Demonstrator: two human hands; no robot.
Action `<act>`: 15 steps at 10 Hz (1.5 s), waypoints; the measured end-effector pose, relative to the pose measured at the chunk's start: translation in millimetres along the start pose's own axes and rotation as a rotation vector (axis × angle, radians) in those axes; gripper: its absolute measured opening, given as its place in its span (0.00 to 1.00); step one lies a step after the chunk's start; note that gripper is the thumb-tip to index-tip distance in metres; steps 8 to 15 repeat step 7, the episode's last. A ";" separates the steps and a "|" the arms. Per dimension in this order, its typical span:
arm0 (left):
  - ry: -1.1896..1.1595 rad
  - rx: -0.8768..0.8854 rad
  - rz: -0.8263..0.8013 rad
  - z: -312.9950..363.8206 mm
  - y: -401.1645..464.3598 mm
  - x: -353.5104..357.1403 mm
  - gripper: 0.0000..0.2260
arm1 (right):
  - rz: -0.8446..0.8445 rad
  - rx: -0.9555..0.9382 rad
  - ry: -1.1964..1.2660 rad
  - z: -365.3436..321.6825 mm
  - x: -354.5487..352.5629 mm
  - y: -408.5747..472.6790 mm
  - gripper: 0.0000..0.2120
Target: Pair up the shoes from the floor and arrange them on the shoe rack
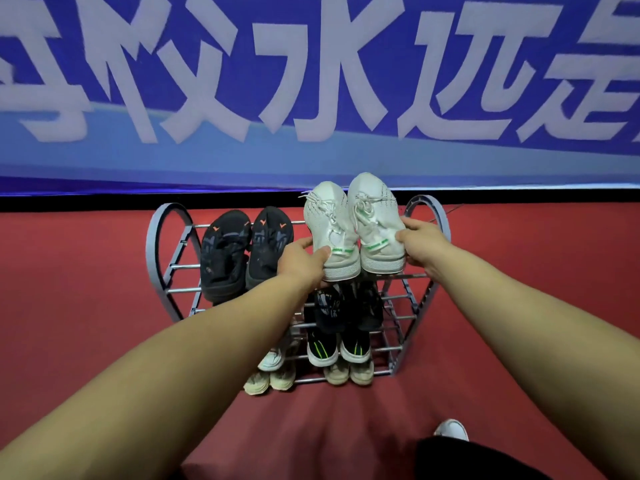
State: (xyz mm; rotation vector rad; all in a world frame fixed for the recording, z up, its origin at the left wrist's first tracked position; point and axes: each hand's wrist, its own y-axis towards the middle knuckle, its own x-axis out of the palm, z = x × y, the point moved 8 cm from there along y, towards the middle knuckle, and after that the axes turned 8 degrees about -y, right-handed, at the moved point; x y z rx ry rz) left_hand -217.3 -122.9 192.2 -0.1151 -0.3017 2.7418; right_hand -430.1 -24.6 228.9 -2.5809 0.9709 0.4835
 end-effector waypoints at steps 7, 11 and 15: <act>0.710 0.078 -0.040 -1.7 11.9 -0.1 0.20 | 0.015 -0.122 -0.586 20.3 13.7 15.2 0.24; 0.710 0.078 -0.040 -1.7 11.9 -0.1 0.20 | 0.015 -0.122 -0.586 20.3 13.7 15.2 0.24; 0.710 0.078 -0.040 -1.7 11.9 -0.1 0.20 | 0.015 -0.122 -0.586 20.3 13.7 15.2 0.24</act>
